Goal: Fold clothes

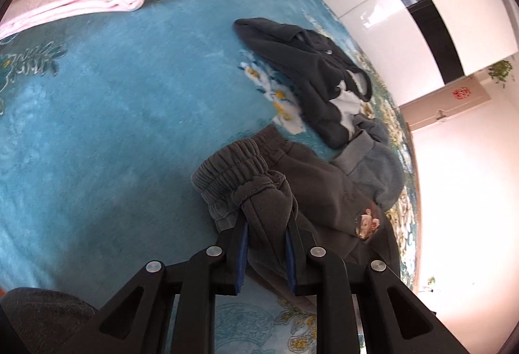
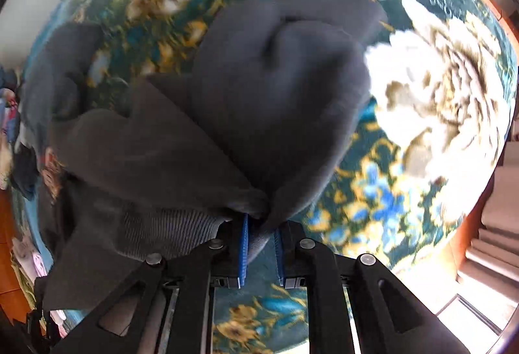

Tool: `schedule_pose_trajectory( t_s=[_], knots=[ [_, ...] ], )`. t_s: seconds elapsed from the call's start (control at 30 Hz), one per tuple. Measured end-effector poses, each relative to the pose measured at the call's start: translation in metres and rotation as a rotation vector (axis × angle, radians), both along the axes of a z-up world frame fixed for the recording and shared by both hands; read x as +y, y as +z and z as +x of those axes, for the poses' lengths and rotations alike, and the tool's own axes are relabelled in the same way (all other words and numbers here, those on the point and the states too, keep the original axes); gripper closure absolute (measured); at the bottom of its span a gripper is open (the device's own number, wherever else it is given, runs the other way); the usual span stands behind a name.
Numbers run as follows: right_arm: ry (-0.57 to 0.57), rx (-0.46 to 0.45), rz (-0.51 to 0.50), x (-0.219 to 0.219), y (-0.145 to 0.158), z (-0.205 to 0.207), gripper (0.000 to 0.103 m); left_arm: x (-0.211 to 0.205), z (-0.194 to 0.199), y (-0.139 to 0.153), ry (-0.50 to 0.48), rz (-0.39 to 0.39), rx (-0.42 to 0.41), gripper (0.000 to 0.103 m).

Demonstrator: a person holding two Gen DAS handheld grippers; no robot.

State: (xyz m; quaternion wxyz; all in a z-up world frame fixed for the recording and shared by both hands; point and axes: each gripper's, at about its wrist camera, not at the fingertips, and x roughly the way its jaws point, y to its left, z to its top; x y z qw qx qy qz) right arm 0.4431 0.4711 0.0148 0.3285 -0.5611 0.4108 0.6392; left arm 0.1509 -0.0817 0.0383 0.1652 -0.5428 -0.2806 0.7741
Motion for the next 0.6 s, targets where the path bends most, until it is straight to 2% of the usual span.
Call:
schedule_pose_trajectory(
  t_s=[0.03, 0.1, 0.2, 0.23, 0.33, 0.37, 0.47, 0.5, 0.6],
  knots=[
    [-0.007, 0.006, 0.008, 0.002, 0.003, 0.001, 0.084, -0.001, 0.000, -0.002, 0.006, 0.003, -0.008, 0.082],
    [0.020, 0.004, 0.060, 0.007, 0.018, -0.003, 0.069, -0.003, 0.001, -0.004, 0.020, 0.008, -0.021, 0.082],
    [0.115, 0.000, 0.170, 0.009, 0.049, -0.016, 0.065, -0.005, 0.001, -0.005, 0.034, 0.001, -0.027, 0.082],
    [0.159, 0.007, 0.226, 0.012, 0.060, -0.023, 0.064, -0.005, 0.001, -0.005, 0.038, -0.001, -0.030, 0.082],
    [0.327, 0.045, 0.414, 0.009, 0.094, -0.047, 0.046, -0.006, 0.001, -0.007, 0.054, -0.005, -0.044, 0.081],
    [0.383, 0.057, 0.447, 0.006, 0.098, -0.054, 0.041, -0.007, 0.001, -0.008, 0.061, -0.005, -0.049, 0.081],
    [0.521, 0.084, 0.403, -0.010, 0.089, -0.076, 0.039, -0.007, 0.001, -0.009, 0.071, -0.012, -0.059, 0.081],
    [0.535, 0.098, 0.376, -0.012, 0.084, -0.081, 0.039, -0.007, 0.001, -0.009, 0.073, -0.014, -0.061, 0.081],
    [0.479, 0.115, 0.327, -0.005, 0.064, -0.096, 0.039, -0.006, 0.001, -0.010, 0.077, -0.021, -0.066, 0.081]
  ],
)
